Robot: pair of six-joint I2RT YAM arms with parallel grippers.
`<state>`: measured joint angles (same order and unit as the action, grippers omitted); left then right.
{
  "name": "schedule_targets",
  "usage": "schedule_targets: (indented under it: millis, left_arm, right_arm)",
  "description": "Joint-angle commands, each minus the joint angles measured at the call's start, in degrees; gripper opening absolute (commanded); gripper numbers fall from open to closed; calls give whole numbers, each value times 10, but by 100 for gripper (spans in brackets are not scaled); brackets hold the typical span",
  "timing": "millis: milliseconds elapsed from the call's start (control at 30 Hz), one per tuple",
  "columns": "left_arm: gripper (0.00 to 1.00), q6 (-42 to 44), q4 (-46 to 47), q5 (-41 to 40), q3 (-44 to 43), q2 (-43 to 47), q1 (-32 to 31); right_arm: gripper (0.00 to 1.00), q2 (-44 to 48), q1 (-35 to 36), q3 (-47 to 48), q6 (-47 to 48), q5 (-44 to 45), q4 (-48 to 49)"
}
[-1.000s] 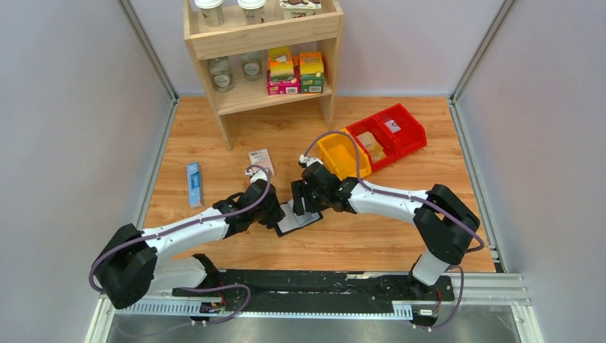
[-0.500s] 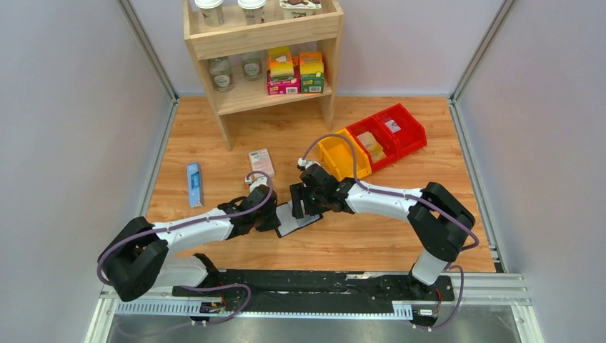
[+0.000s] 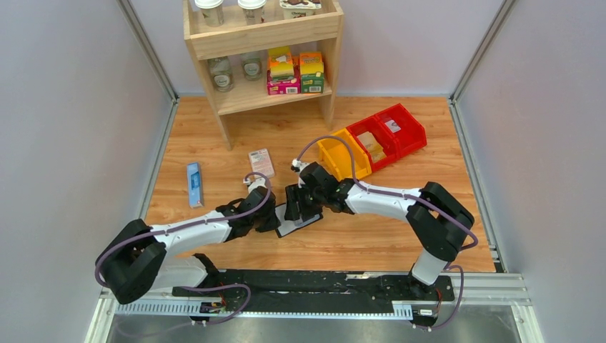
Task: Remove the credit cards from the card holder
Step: Remove the credit card from the card holder.
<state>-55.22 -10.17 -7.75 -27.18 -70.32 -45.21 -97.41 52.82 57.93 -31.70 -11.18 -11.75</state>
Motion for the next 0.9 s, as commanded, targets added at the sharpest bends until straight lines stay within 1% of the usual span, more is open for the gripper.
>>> schedule_targets:
  millis: [0, 167, 567, 633, 733, 800, 867]
  left_arm:
    - [6, -9, 30, -1, 27, 31, 1]
    - [6, -20, 59, -3, 53, 77, 1]
    - [9, -68, 121, -13, 139, 157, 1]
    - [9, -69, 119, -24, 150, 182, 1]
    - [10, -70, 84, -41, 151, 224, 1]
    - [10, -66, 60, -48, 143, 243, 2]
    - [10, -67, 43, -54, 131, 256, 1]
  right_arm:
    - [60, 7, 5, -6, -13, -67, 76]
    - [59, -11, 11, 3, -15, -110, 102]
    - [59, -47, 16, 13, -20, -144, 112]
    - [59, -44, 16, 10, -17, -150, 136]
    - [60, -3, 16, 6, -1, -108, 120]
    - [64, 28, 17, 15, 22, -49, 53]
    - [70, 58, 17, 14, 36, 33, 8]
